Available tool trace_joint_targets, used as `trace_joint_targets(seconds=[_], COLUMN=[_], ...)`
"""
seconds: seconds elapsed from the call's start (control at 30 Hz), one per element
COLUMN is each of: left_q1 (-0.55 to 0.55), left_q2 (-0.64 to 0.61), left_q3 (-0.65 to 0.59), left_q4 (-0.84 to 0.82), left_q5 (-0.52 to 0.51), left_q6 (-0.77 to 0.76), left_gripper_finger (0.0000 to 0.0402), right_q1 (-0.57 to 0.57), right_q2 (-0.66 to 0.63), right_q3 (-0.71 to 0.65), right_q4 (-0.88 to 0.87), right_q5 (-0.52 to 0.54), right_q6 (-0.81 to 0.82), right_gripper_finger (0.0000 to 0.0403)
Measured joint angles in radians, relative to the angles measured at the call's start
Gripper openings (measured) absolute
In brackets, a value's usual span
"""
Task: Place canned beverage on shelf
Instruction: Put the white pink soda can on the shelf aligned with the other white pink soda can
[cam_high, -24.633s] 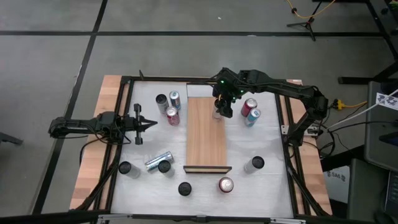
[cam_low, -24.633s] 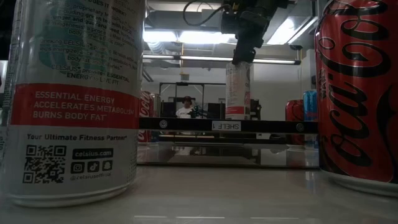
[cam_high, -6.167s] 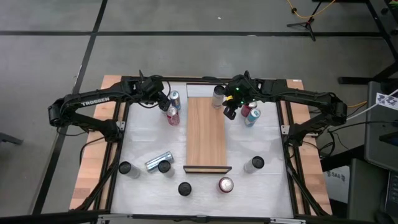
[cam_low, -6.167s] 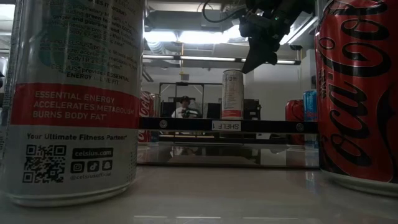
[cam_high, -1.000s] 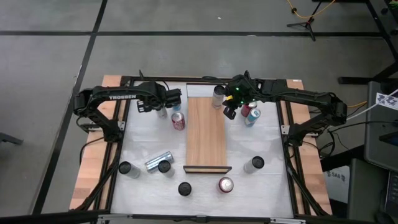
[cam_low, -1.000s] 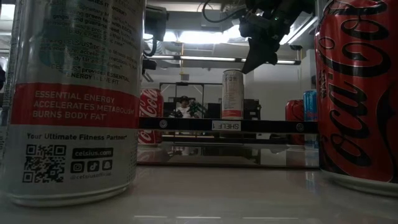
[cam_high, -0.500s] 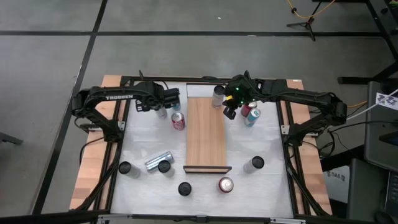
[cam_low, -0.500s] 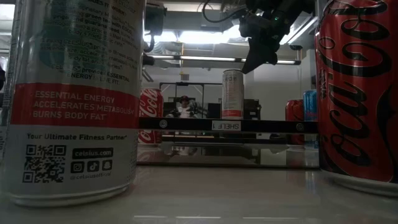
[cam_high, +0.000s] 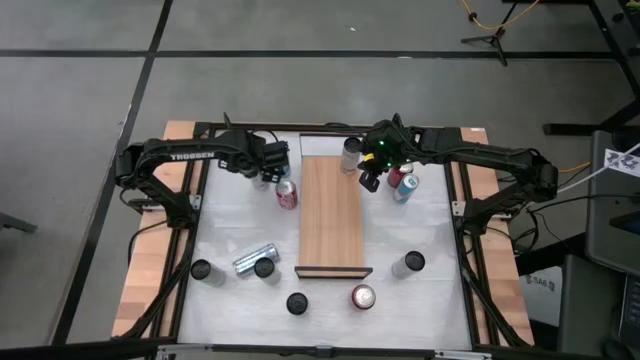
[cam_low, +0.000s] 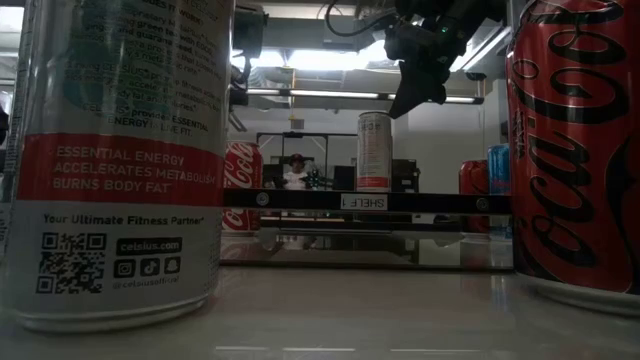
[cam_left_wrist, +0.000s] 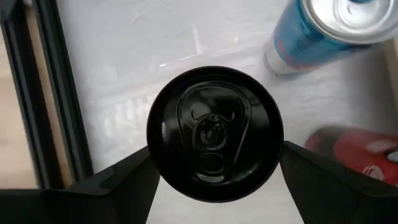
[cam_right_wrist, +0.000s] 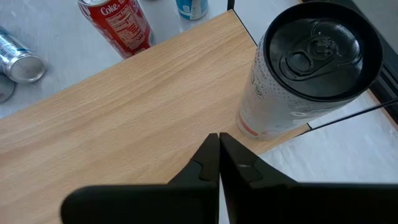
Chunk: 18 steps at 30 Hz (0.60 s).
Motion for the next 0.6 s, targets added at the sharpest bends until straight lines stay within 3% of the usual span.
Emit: trace_joint_targets(seconds=[0.27,0.6], left_q1=[0.024,0.024], left_q2=[0.0,0.0], left_q3=[0.0,0.0], left_q4=[0.0,0.0], left_q5=[0.0,-0.002], left_q6=[0.251,0.441], left_gripper_finger=[0.0308,0.0308], right_q1=[0.0,0.0], right_q2=[0.0,0.0], right_q3=[0.0,0.0], right_q4=[0.0,0.0], right_q5=[0.0,0.0], right_q6=[0.0,0.0], right_gripper_finger=[0.0001,0.0001])
